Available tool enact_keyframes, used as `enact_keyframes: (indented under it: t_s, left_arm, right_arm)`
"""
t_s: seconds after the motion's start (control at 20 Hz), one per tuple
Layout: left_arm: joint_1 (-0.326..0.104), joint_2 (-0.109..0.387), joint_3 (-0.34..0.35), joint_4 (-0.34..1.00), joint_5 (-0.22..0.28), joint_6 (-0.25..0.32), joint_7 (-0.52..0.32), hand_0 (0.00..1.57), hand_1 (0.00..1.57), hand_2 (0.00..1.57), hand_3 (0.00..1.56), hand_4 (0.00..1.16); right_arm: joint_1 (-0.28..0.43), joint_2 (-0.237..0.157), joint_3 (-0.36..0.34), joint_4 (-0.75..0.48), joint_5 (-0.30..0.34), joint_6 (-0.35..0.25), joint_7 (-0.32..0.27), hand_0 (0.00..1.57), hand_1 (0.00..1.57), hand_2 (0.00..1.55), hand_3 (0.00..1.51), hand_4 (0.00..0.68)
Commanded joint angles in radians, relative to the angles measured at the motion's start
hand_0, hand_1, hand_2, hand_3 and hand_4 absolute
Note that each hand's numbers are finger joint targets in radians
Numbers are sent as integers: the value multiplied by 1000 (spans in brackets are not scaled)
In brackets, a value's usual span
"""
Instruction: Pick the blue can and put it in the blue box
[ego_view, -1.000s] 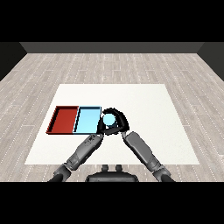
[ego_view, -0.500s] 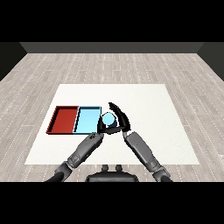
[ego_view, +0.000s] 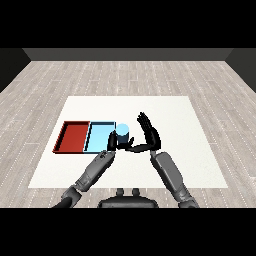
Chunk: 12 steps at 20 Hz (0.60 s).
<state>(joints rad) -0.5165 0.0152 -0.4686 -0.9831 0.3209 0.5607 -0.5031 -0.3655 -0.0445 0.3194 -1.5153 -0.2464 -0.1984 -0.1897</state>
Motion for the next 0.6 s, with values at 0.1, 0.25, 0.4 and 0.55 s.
enact_keyframes:
  t_s: [0.1,0.25,0.4,0.55]
  left_arm:
    - [37,98,64,-53,-44,-5,31,1571,1571,1571,1470,1131]
    - [-7,114,98,23,-59,39,66,1571,1571,1565,1480,1153]
    - [-53,193,164,43,-47,32,146,1567,1567,1557,1486,1133]
    - [-92,263,198,188,-60,-16,173,1547,1547,1541,1480,1110]
  right_arm:
    - [138,-74,-32,-185,2,36,10,0,0,0,0,0]
    - [234,-137,-114,-292,-68,79,-18,0,0,0,0,0]
    - [259,-147,-160,-307,-66,54,-7,0,0,0,0,0]
    - [258,-126,-154,-309,-50,40,-15,0,0,0,0,0]
